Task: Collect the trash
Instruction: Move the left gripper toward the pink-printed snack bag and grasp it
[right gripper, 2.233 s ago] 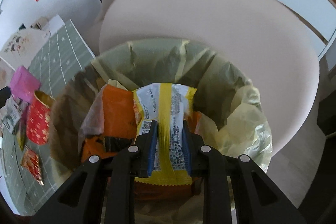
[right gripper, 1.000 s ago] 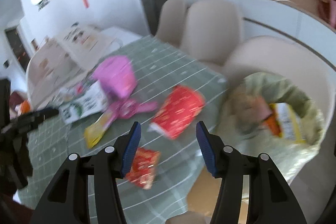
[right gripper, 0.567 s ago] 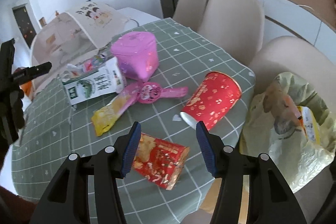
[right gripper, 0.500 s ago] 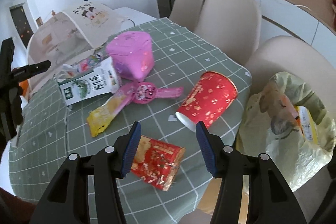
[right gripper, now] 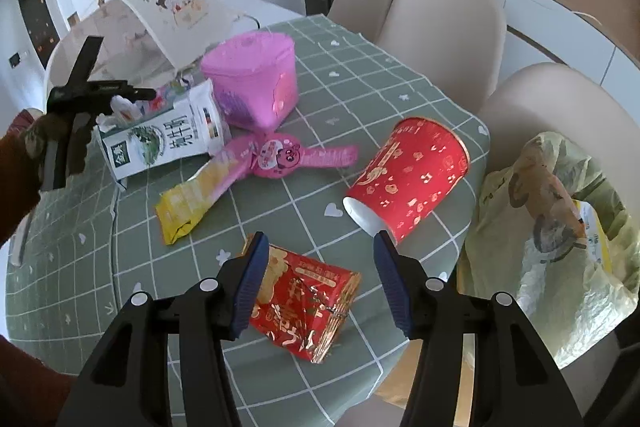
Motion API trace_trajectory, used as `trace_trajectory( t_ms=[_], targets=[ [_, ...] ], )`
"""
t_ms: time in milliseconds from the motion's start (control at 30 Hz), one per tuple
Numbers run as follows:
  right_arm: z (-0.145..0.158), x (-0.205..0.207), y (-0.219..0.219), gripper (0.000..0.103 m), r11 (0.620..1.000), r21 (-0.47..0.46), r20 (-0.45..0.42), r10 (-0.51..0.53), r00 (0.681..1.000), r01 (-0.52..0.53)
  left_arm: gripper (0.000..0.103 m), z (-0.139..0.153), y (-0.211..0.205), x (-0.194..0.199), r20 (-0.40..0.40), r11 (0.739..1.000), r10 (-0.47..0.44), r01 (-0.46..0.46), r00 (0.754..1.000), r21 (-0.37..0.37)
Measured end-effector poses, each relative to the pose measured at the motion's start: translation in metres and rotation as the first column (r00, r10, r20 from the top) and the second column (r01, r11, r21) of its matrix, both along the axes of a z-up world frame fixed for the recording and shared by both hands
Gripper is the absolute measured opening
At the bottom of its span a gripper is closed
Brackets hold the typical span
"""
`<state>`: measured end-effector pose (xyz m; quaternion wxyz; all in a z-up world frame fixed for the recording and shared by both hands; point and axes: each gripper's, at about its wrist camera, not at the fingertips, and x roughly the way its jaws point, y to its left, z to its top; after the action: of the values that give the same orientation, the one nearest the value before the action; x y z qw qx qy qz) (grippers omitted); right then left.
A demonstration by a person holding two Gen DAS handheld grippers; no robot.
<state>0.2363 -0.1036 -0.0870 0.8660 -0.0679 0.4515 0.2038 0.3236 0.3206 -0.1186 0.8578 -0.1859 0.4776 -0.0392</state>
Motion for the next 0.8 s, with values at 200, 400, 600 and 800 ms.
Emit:
trace_trajectory(
  t_ms=[200, 400, 600, 800],
  targets=[
    [0.004, 0.013, 0.024, 0.052, 0.998, 0.012, 0.002, 0.065, 0.998, -0.065, 0.012, 0.012, -0.011, -0.005, 0.007, 1.0, -0.015, 0.015, 1.0, -0.017],
    [0.018, 0.031, 0.07, 0.052, 0.977, 0.067, 0.013, 0.201, 0.979, -0.202, 0.011, 0.063, 0.003, -0.05, 0.118, 0.986, 0.164, -0.158, 0.979, -0.059],
    [0.033, 0.051, 0.145, 0.051, 0.923, 0.125, 0.02, 0.363, 0.931, -0.363, 0.011, 0.091, -0.003, -0.106, 0.164, 0.97, 0.243, -0.236, 0.956, -0.058],
    [0.023, 0.078, 0.217, 0.034, 0.893, 0.079, 0.005, 0.444, 0.896, -0.443, 0.011, 0.093, -0.016, -0.16, 0.166, 0.956, 0.291, -0.283, 0.942, -0.073]
  ],
)
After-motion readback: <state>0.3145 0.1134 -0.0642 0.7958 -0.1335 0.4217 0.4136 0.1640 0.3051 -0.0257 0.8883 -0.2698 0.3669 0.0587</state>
